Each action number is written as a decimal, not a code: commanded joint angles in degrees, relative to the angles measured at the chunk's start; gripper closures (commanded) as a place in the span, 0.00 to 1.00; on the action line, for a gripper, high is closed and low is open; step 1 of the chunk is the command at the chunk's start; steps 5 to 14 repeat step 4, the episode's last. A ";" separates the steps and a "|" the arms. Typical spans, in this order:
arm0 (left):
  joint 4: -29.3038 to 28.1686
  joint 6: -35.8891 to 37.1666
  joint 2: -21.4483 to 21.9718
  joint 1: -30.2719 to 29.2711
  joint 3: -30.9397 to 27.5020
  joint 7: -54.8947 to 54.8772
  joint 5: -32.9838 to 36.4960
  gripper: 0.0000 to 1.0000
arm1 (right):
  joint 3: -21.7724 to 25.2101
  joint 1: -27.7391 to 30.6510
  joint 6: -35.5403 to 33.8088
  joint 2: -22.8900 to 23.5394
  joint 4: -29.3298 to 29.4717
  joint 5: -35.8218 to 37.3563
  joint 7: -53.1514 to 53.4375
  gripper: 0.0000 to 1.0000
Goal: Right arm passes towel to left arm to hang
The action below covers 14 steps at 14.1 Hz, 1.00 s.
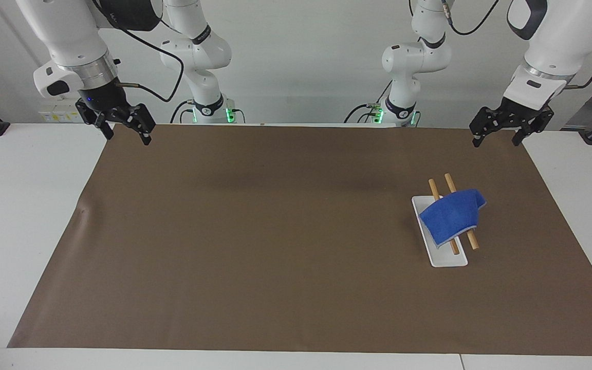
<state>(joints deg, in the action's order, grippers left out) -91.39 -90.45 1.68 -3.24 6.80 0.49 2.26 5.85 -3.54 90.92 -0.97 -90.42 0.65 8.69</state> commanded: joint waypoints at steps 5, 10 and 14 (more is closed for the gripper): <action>-5.11 -3.15 3.41 0.08 -0.21 -1.01 -0.85 0.00 | -0.22 0.46 0.14 -1.40 -1.52 -0.92 0.45 0.00; -5.11 -3.15 3.41 0.08 -0.21 -1.01 -0.85 0.00 | -0.22 0.46 0.14 -1.40 -1.52 -0.92 0.45 0.00; -5.11 -3.15 3.41 0.08 -0.21 -1.01 -0.85 0.00 | -0.22 0.46 0.14 -1.40 -1.52 -0.92 0.45 0.00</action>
